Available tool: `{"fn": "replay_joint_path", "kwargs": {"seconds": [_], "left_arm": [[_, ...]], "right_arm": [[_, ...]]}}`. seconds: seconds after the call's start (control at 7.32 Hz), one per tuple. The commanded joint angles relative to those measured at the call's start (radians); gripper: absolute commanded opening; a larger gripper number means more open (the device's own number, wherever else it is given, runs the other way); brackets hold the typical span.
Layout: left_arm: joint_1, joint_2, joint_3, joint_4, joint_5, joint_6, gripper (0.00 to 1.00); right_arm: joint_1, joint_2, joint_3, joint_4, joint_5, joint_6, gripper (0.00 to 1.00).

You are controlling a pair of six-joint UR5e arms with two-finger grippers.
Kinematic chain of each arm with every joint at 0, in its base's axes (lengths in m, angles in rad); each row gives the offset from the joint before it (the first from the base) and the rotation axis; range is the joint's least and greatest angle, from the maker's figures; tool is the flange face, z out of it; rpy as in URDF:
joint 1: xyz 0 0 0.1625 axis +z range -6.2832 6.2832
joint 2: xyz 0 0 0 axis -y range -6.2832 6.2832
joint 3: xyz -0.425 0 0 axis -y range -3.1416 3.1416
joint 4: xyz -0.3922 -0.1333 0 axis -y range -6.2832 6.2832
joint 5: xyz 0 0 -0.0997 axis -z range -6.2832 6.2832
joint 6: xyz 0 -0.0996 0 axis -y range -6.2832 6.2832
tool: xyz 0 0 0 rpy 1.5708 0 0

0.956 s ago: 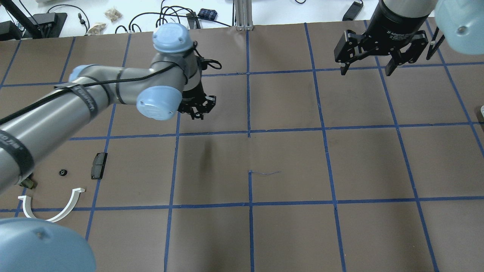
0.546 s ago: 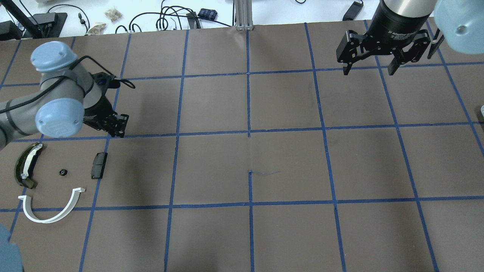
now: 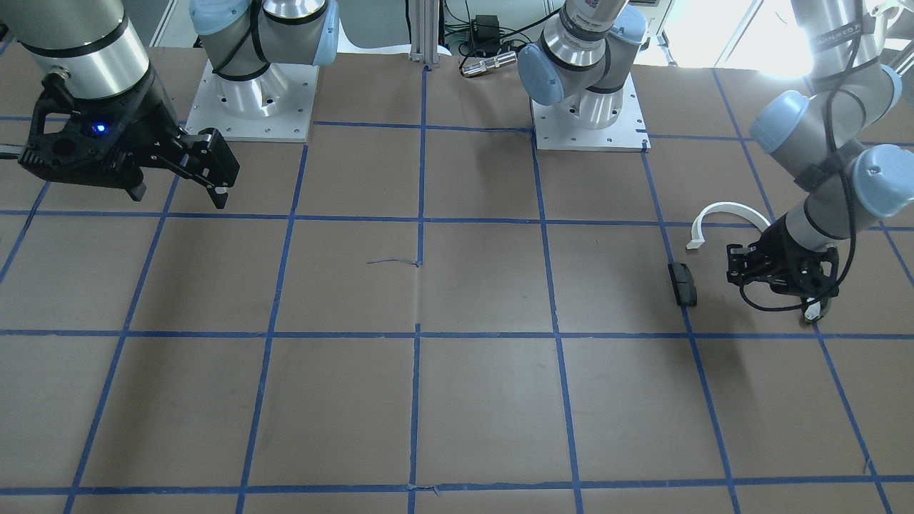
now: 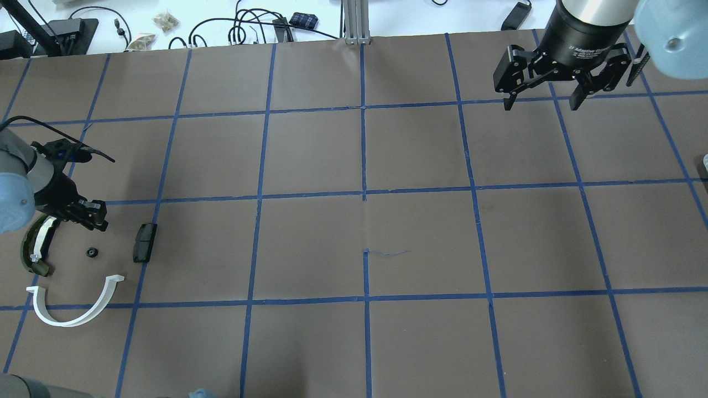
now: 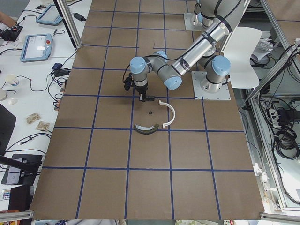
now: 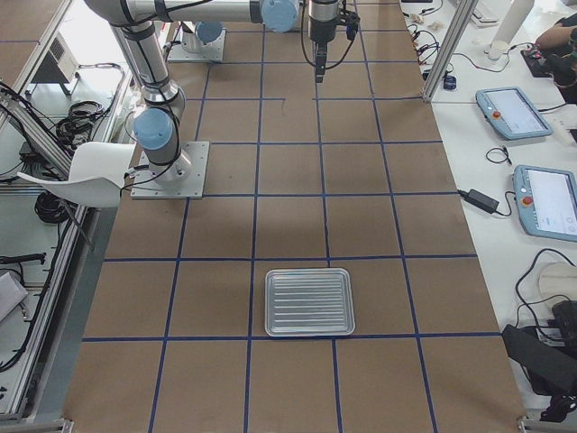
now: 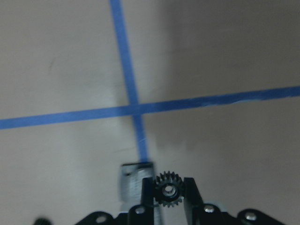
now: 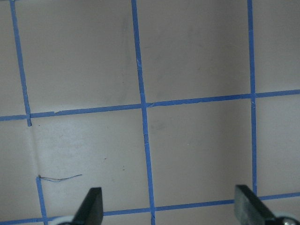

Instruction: Place bearing gear from tray to pile

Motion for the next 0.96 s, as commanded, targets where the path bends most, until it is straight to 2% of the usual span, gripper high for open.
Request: {"fn": "replay_joint_path", "kwargs": {"seconds": [0.0, 0.55, 0.68, 0.82], "left_arm": [[0.025, -0.016, -0.009, 0.022, 0.003, 0.015, 0.0], [0.039, -0.012, -0.089, 0.113, 0.017, 0.024, 0.0], [0.04, -0.012, -0.101, 0.113, 0.014, 0.022, 0.03], [0.04, -0.01, -0.112, 0.114, 0.016, 0.022, 0.11]], "right_arm": [[0.0, 0.001, 0.0, -0.002, 0.0, 0.002, 1.0], [0.0, 0.001, 0.0, -0.002, 0.0, 0.002, 1.0], [0.0, 0.001, -0.001, -0.004, 0.0, 0.0, 1.0], [0.0, 0.019, -0.01, -0.002, 0.0, -0.002, 1.0]]}}
